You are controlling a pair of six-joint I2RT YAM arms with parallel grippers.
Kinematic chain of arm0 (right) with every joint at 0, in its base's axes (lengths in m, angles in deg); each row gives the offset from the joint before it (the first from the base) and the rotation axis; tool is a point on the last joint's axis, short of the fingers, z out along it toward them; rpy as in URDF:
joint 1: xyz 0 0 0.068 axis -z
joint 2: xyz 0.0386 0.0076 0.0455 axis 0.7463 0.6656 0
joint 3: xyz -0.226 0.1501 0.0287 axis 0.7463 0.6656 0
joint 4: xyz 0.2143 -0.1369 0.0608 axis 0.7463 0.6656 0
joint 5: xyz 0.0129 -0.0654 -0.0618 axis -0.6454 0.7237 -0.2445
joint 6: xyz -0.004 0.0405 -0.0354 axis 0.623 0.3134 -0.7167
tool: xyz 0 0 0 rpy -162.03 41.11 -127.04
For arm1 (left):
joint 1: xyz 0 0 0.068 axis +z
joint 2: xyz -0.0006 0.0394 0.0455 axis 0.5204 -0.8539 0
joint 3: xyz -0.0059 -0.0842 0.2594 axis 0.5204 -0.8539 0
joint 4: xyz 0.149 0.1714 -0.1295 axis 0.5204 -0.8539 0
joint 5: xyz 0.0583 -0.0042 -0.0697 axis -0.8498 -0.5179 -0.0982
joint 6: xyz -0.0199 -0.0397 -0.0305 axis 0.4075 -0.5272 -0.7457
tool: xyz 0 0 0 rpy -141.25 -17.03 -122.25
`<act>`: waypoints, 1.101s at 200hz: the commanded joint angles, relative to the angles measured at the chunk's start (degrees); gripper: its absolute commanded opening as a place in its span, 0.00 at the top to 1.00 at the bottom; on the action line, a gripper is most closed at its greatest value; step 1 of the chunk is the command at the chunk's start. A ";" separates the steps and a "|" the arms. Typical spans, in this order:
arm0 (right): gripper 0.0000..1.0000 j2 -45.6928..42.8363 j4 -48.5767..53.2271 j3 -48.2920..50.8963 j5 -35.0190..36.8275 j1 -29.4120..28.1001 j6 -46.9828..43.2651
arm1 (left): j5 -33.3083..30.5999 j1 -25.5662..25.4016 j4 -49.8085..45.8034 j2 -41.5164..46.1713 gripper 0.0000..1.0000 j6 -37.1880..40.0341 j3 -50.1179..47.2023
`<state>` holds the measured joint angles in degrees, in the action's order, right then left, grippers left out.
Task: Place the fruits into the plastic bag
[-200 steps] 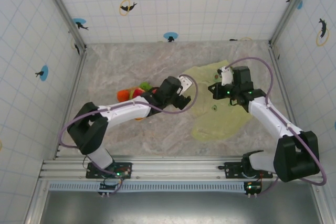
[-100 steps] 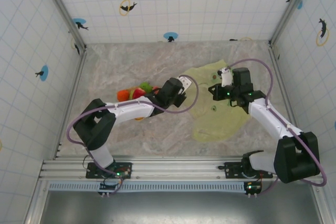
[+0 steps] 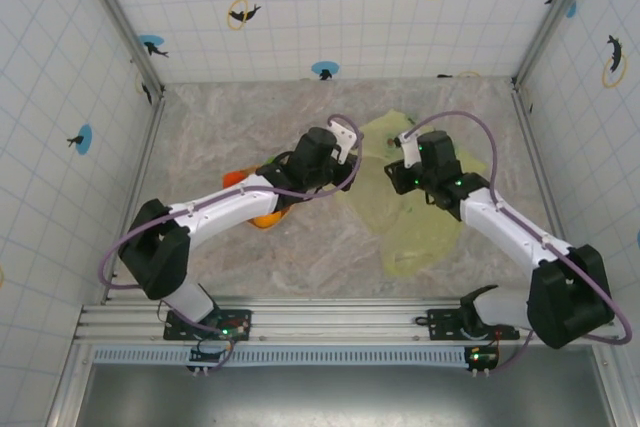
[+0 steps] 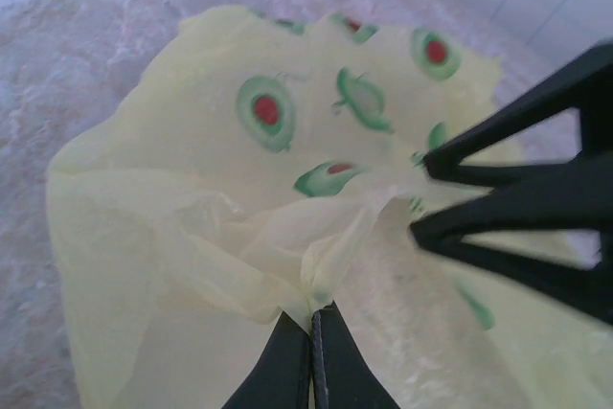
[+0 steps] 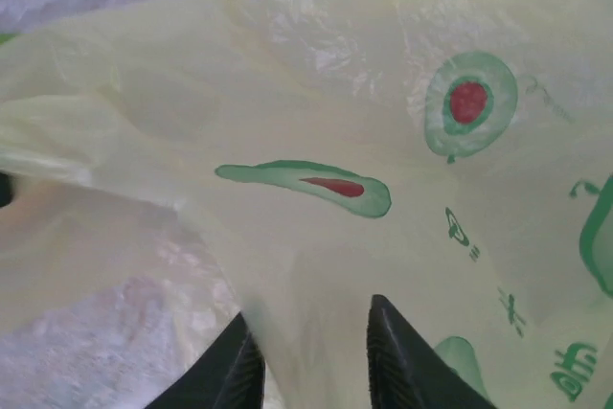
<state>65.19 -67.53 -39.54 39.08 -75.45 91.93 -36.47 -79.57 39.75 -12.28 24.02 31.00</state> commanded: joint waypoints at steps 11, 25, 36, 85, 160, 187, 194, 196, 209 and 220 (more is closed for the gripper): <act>0.35 -6.90 -7.07 7.29 10.66 -5.04 -3.22 | 4.41 0.44 -1.13 1.57 1.00 -4.42 1.46; 0.20 -9.39 -9.01 10.57 14.83 -6.83 -4.10 | 4.58 0.73 -1.18 1.83 1.00 -6.47 1.41; 0.10 -11.27 -10.31 12.88 17.80 -7.52 -4.20 | 5.00 0.99 -1.10 1.79 1.00 -7.16 1.45; 0.01 -14.47 -18.52 22.93 26.36 -9.14 0.09 | 8.13 2.75 -0.10 1.88 1.00 -11.01 1.32; 0.43 -11.81 -11.41 17.53 45.53 -10.32 -1.34 | 6.16 3.95 -0.42 1.51 1.00 -11.48 1.00; 0.76 -11.09 -4.05 9.40 45.19 -7.42 -6.48 | 5.28 3.91 -2.02 0.67 1.00 -10.07 1.80; 0.88 -10.80 -2.37 7.62 43.95 -6.16 -7.04 | 5.12 3.91 -2.27 0.69 1.00 -9.81 1.94; 0.90 -10.69 -1.91 7.15 43.43 -5.85 -7.14 | 5.07 3.93 -2.31 0.70 1.00 -9.74 1.91; 0.96 -10.21 1.06 4.17 39.69 -3.44 -7.29 | 4.85 3.91 -2.43 0.85 1.00 -9.20 1.90; 0.98 -9.88 3.79 1.56 35.81 -1.57 -6.78 | 4.47 3.92 -2.66 1.04 1.00 -8.71 1.99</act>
<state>54.17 -72.10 -32.72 79.69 -80.30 86.75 -30.55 -75.94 38.66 -11.90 13.58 31.26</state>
